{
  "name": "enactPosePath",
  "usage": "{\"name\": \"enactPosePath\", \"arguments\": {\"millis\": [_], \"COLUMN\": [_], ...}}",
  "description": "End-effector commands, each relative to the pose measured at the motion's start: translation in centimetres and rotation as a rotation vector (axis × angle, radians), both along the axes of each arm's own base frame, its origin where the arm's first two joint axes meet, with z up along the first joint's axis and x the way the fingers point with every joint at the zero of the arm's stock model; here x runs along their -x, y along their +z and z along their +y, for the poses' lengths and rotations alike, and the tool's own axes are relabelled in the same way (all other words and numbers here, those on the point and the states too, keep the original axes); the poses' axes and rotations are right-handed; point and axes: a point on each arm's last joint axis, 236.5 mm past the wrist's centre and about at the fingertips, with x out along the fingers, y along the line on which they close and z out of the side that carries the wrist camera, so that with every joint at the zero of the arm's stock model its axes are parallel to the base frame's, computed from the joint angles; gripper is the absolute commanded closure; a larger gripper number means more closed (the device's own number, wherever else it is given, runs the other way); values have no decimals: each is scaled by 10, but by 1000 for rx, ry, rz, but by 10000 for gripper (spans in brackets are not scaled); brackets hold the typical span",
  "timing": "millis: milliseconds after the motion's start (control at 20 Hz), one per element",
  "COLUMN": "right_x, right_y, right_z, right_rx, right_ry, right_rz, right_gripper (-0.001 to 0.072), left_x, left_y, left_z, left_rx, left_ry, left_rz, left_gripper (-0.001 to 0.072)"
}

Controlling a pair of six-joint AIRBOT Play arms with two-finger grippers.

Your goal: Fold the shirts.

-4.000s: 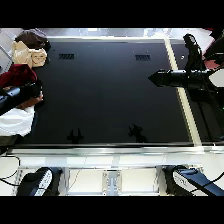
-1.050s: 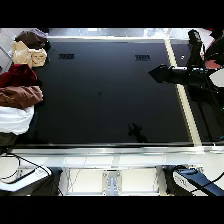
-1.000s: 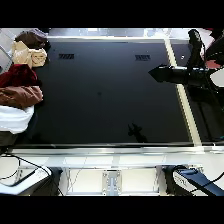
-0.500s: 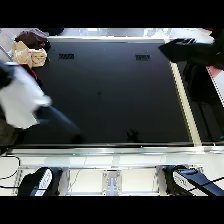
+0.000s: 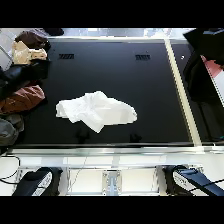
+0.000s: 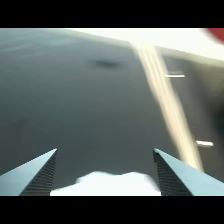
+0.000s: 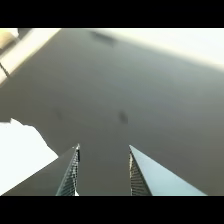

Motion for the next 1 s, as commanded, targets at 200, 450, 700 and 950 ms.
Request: {"name": "enactPosePath", "arguments": {"millis": [200,450,700,950], "right_x": [-1,1,3,23], "right_y": [-224,-345,-383,-425], "right_z": [31,63,136,191], "right_rx": [-119,-368,-499,-533], "right_ry": [43,-46,-26,-111], "right_rz": [710,912,960,1103], "right_gripper": [363,155,154,154], "left_x": [38,-13,-33,-22], "left_y": [-202,-247,-276,-279], "left_z": [117,63,60,50], "left_rx": [277,584,701,715], "left_ry": [452,305,350,320], "left_rz": [646,688,701,762], "left_gripper": [5,4,4,3]}}
